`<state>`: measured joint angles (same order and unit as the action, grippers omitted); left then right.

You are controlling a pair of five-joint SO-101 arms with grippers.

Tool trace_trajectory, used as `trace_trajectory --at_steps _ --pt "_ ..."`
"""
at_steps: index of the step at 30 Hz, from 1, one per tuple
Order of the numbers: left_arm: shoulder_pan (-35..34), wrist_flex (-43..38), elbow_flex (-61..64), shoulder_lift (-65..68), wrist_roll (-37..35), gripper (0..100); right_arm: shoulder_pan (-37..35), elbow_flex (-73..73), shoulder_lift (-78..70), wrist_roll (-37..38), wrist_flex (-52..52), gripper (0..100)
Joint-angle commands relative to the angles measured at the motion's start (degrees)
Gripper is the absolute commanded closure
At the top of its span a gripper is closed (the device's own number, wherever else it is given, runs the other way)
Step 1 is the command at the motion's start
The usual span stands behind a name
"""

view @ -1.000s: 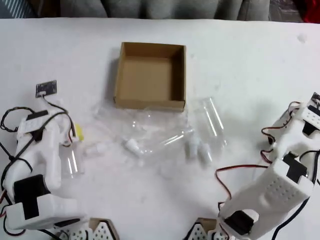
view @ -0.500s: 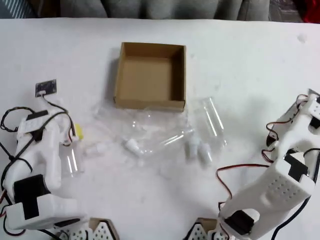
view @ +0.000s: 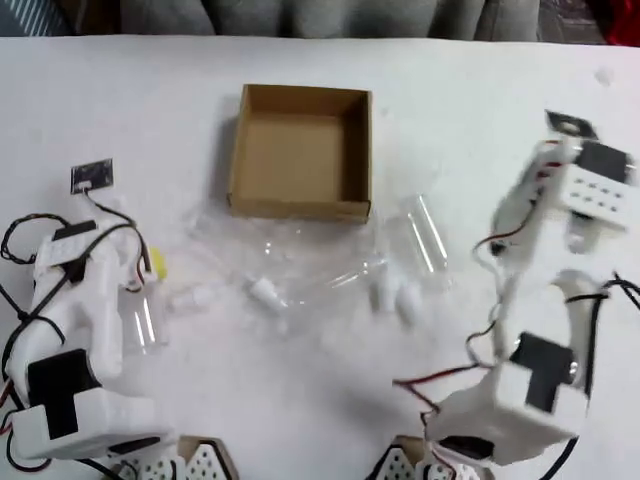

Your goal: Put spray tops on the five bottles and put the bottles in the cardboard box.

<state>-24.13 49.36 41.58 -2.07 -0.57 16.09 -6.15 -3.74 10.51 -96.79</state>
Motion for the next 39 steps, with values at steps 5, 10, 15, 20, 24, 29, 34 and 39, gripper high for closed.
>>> trace_trajectory --at_steps 5,10,15,20,24,29,34,39 --pt "-0.57 -1.14 -1.93 -2.24 -0.44 97 -22.02 0.53 14.9 -9.76 2.86 98.1" --pt "-0.66 -1.14 -1.93 -2.24 -0.44 97 -31.69 0.7 15.52 -9.14 17.89 98.2" --pt "-0.57 -1.14 -1.93 -2.24 -0.44 97 -42.59 0.88 15.52 -9.93 35.56 98.2" --pt "-0.66 -0.79 -1.85 -2.24 -0.44 97 -46.81 6.15 16.66 -9.85 28.53 98.2" --pt "-0.4 -1.14 -1.85 -2.24 -0.44 97 -45.41 9.76 20.62 -9.85 23.6 98.2" --pt "1.19 -1.14 -1.85 -2.24 -0.44 97 -44.18 17.76 28.09 -9.85 28.09 98.2" --pt "1.8 -1.14 -1.93 -2.33 -0.44 97 -44.18 28.66 34.07 -9.85 39.34 98.2" --pt "1.8 -0.88 -2.46 -2.86 -0.53 97 -44.0 34.29 38.46 -9.93 45.05 98.2"
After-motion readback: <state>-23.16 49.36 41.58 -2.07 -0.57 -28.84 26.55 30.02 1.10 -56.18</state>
